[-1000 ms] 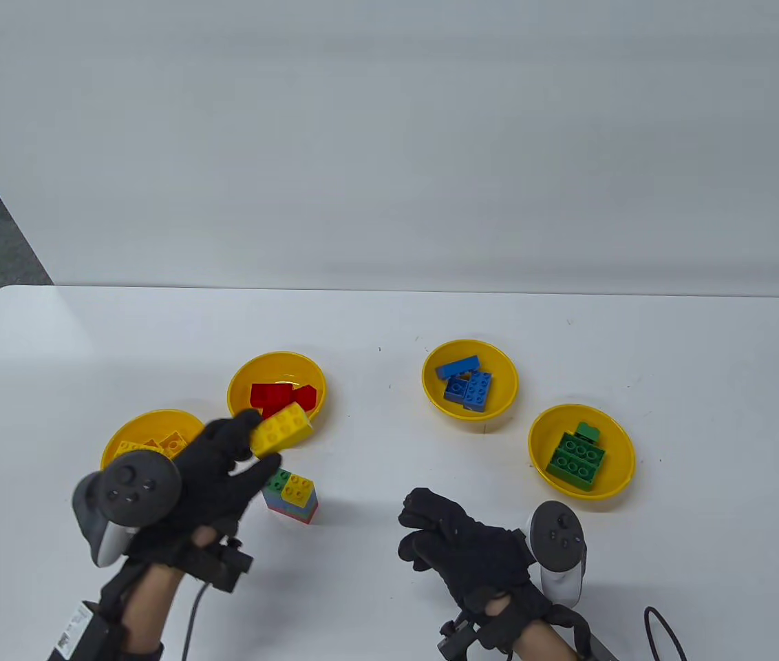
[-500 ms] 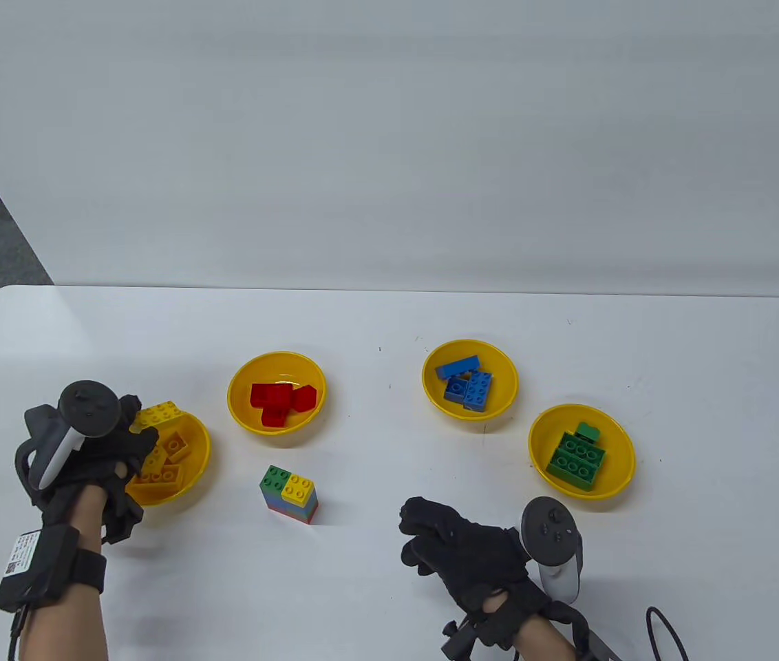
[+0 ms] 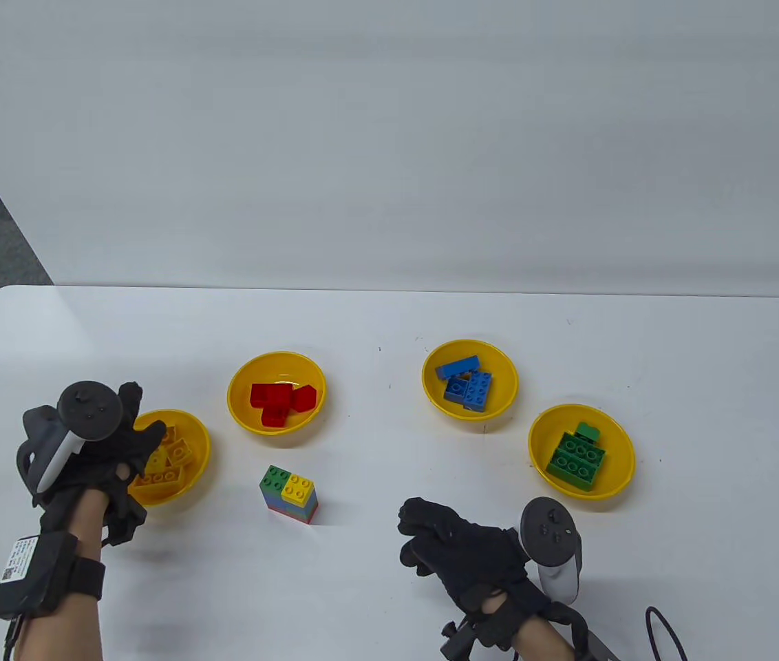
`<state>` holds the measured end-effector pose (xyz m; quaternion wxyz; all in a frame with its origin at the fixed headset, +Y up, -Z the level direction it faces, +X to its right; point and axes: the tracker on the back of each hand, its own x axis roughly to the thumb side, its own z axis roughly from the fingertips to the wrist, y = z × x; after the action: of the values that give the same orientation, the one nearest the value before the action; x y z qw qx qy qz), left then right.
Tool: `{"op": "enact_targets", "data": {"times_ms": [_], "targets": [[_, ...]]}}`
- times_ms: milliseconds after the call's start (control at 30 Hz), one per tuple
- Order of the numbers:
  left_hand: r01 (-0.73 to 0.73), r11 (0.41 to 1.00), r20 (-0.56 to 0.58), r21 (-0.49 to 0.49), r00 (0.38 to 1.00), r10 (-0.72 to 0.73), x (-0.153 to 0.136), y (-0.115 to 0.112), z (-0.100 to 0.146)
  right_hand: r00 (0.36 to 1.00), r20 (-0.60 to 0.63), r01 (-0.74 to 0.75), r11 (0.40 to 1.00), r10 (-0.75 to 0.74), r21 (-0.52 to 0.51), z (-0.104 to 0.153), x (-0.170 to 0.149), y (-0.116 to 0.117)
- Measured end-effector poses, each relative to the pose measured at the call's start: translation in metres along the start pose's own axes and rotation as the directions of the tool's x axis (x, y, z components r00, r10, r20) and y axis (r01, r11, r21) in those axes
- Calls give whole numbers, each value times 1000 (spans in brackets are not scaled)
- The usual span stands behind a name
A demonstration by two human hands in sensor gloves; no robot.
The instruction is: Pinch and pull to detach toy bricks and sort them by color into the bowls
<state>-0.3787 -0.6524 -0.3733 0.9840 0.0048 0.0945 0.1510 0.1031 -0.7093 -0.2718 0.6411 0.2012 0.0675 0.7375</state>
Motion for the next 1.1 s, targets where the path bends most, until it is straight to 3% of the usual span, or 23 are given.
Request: {"op": "enact_targets", "data": {"times_ms": [233,333,433,533,633,800,1100], "targets": [[-61,992,272,114,962,27,57,6,39,1000,7,-4,1000,4,10,0,0,1],[-84,993,382,82,923,46,81,-7,54,1000,10,-9,1000,9,16,1,1,2],[102,995,466,-14,881,-84,105,-35,64,1000,11,-11,1000,11,22,1,1,4],[306,952,490,-18,833,-259,118,-66,68,1000,12,-13,999,13,32,1,1,5],[329,943,494,-56,830,-260,119,-89,66,1000,13,-23,999,22,39,2,1,6],[305,949,491,-79,840,-230,116,-102,62,1000,4,-25,999,25,42,1,0,7],[223,974,516,-50,841,-166,116,-102,65,999,-11,-47,997,48,64,1,-4,11]]}}
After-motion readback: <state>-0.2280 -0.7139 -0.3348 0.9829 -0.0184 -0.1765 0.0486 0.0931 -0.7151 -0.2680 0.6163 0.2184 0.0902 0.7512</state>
